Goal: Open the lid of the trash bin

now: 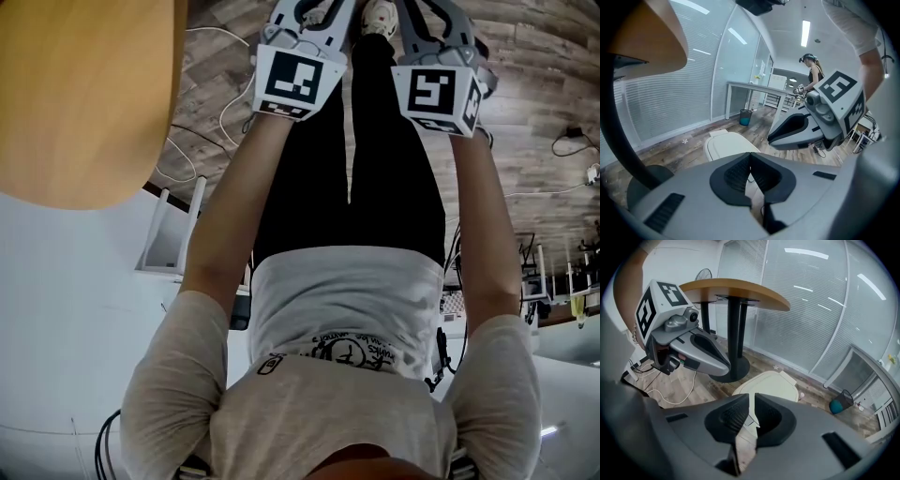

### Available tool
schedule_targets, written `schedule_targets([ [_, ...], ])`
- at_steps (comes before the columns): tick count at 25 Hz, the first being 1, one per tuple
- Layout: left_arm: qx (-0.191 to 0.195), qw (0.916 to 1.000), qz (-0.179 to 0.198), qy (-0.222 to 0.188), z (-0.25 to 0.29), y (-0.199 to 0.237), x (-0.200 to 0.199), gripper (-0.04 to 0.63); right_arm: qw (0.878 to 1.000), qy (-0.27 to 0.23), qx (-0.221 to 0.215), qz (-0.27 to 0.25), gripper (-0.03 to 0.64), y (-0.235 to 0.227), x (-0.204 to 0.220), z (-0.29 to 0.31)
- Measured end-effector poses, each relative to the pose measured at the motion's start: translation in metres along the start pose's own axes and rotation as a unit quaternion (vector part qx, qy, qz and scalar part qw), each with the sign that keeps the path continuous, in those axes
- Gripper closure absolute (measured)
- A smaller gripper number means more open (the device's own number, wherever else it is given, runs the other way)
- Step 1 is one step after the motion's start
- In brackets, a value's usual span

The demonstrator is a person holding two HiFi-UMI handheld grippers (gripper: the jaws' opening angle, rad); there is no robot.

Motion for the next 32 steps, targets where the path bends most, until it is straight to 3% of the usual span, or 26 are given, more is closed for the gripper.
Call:
schedule_targets([
  [5,-0.005,0.9997,-0.005,0.025,0.018,0.013,0.013,0.577,0.999,0.019,-0.017,-0.02,0.574,0.002,0.014,0.026],
  [11,-0.002,0.9964,-0.011,0.084,0.041,0.028,0.031,0.577,0.997,0.046,-0.038,-0.043,0.572,0.011,0.03,0.054],
  [21,-0.011,0.9908,-0.039,0.129,0.076,0.044,0.048,0.577,0.988,0.1,-0.095,-0.063,0.557,0.023,0.054,0.089],
  [32,-0.009,0.9851,-0.042,0.167,0.098,0.037,0.067,0.577,0.98,0.119,-0.129,-0.094,0.554,0.035,0.062,0.109],
])
Point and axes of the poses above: the fingertips, and each gripper's own axes: z forward along the fingers, y to its left, x out of its underside, the point moved 10 cm from there along -z, backward along the fingers, and after that the axes turned 14 degrees about -z, right-handed, at the moved point
